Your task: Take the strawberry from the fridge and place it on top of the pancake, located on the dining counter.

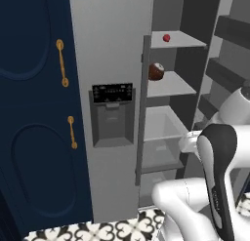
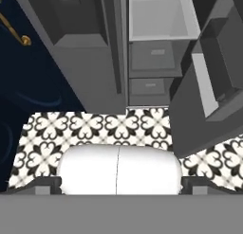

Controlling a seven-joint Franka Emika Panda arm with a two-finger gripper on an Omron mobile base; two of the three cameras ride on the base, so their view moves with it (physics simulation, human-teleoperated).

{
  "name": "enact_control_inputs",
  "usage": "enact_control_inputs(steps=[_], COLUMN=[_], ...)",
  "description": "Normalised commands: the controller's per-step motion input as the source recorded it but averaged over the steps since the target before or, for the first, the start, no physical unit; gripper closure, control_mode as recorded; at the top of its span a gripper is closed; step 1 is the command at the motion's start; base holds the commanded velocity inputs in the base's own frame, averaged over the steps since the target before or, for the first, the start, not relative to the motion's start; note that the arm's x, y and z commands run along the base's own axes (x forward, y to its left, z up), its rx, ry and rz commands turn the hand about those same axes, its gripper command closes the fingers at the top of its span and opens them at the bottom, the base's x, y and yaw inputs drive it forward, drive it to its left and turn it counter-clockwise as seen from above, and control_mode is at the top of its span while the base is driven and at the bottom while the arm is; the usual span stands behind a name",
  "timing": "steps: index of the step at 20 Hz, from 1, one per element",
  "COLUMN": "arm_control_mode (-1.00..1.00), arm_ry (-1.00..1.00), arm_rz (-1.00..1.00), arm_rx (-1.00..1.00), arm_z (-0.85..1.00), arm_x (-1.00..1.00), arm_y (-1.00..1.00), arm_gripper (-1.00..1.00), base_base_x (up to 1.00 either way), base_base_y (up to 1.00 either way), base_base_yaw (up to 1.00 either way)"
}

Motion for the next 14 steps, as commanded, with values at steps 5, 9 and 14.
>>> enact_control_inputs(steps=[5, 9, 14], arm_control_mode=[1.0, 1.0, 1.0], arm_ry=[-0.03, 0.0, 0.0], arm_rz=[-0.15, 0.0, 0.0], arm_rx=[0.0, 0.0, 0.0], arm_z=[0.0, 0.0, 0.0], arm_x=[-0.03, 0.0, 0.0], arm_y=[-0.02, 0.0, 0.0], arm_gripper=[-1.0, -1.0, -1.0], base_base_x=[0.0, 0.05, 0.58], base_base_y=[0.0, -0.03, 0.0], base_base_yaw=[-0.14, -0.31, -0.14])
